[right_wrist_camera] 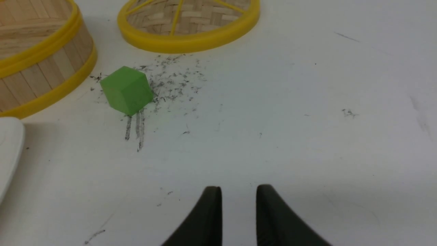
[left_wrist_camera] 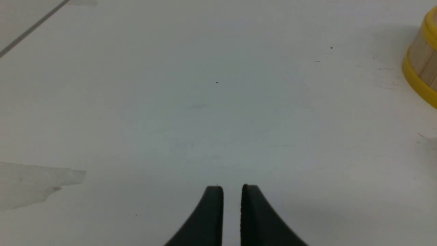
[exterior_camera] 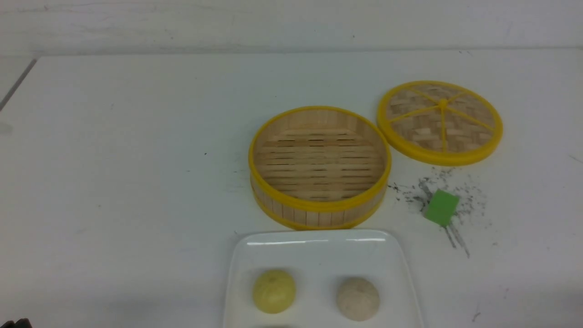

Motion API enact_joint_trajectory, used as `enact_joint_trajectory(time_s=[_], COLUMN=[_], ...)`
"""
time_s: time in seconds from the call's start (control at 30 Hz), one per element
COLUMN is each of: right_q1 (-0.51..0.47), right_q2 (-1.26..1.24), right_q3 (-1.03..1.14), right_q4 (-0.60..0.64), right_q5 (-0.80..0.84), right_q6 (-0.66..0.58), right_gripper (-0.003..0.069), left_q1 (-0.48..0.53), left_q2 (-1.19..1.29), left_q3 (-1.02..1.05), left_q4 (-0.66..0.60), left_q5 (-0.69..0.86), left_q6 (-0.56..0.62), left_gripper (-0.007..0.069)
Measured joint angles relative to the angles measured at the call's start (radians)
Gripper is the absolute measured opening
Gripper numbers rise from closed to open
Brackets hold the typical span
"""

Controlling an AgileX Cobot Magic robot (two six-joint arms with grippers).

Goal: Put the steamed buns into the plate on the white tablecloth.

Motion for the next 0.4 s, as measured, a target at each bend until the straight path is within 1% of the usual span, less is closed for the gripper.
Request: enact_joint_trajectory(time_s=[0.4], right_q1=[0.000], right_q2=[0.000], right_q3=[0.000], right_q4=[0.000], right_q5=[0.000], right_q6=[0.000], right_gripper=[0.0188], left_q1=[0.000], left_q2=[0.000], left_q3=[0.000], left_q4=[0.000], left_q5=[0.001], left_q6=[0.000], left_gripper=[0.0123])
